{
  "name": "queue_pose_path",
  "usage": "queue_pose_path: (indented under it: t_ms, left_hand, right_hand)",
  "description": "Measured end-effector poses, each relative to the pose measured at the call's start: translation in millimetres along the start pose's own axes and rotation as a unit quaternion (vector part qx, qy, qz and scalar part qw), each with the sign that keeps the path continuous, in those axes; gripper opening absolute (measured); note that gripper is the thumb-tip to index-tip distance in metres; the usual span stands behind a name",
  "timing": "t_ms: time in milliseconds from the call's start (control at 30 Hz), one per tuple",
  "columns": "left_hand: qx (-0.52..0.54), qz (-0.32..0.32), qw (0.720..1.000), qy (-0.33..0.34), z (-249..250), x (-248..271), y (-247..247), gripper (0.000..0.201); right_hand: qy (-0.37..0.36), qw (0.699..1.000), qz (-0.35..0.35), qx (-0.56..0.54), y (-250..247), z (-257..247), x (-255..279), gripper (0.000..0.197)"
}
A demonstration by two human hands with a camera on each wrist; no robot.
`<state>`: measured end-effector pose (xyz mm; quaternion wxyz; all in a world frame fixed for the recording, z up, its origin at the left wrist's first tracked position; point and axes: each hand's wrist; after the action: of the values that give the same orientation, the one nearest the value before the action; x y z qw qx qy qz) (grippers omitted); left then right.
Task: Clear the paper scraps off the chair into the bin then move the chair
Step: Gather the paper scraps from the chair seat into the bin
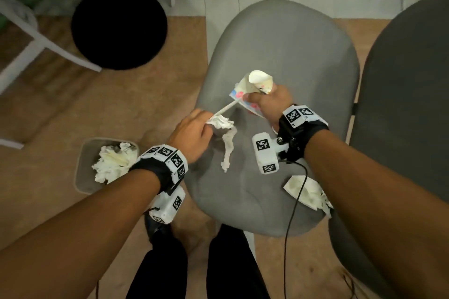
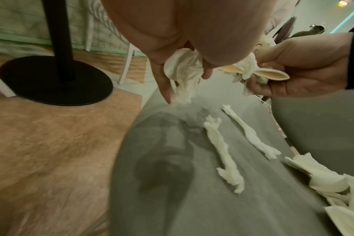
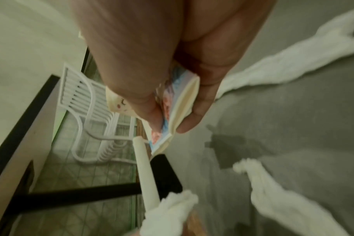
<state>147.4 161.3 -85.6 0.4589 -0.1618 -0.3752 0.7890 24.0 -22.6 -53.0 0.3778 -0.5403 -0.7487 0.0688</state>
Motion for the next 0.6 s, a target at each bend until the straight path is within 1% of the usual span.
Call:
queue_pose_path:
  t_ms: [67, 167, 233, 333, 367, 433, 467, 500, 567, 600]
  left_hand:
    - [0.002, 0.023, 0.999, -0.031, -22.4, 13.4, -17.3, 0.029]
    - [0.013, 0.064, 0.992, -0.106, -68.0, 40.1, -43.4, 0.026]
    - [0.003, 0.084, 0.984, -0.156, -103.0, 59.4, -55.6, 0.026]
    - [-0.032, 0.095, 0.961, -0.259, -178.8, 94.3, -70.1, 0.025]
    - [-0.041, 0.095, 0.954, -0.282, -200.8, 104.3, -73.1, 0.026]
    - [-0.044, 0.086, 0.945, -0.312, -241.1, 124.1, -76.4, 0.035]
    - [-0.034, 0.088, 0.94, -0.328, -259.7, 133.1, -77.0, 0.038]
    - [-0.024, 0.094, 0.934, -0.345, -275.9, 141.3, -77.7, 0.035]
    - [-0.016, 0.105, 0.926, -0.363, -307.4, 153.8, -75.7, 0.024]
    - [-0.015, 0.11, 0.924, -0.366, -320.2, 156.6, -74.0, 0.022]
  right_hand:
    - [-0.009, 0.999, -0.018, 0.026, 34.2, -4.3, 16.8, 0.038]
    - [-0.023, 0.995, -0.065, 0.069, 89.9, -12.0, 47.8, 0.038]
    - [-0.036, 0.989, -0.098, 0.108, 127.6, -12.3, 69.2, 0.041]
    - [-0.046, 0.967, -0.165, 0.187, 210.2, 1.3, 105.2, 0.045]
    - [-0.047, 0.961, -0.182, 0.203, 235.8, 8.5, 114.5, 0.047]
    - [-0.038, 0.949, -0.212, 0.229, 287.2, 27.6, 131.0, 0.048]
    - [-0.04, 0.942, -0.226, 0.243, 310.2, 36.3, 138.4, 0.044]
    - [-0.041, 0.936, -0.241, 0.254, 329.8, 44.0, 145.1, 0.04]
    - [-0.039, 0.928, -0.258, 0.265, 364.7, 59.0, 154.3, 0.048]
    - [-0.041, 0.927, -0.26, 0.266, 380.2, 66.2, 156.9, 0.054]
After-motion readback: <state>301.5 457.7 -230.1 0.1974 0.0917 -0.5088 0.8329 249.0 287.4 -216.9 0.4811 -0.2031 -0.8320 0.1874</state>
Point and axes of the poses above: each hand's wrist, its own x-axis away from the middle knuckle, its own y-axis out of the palm, z = x × y, and after that the axes turned 14 degrees about z, right-handed
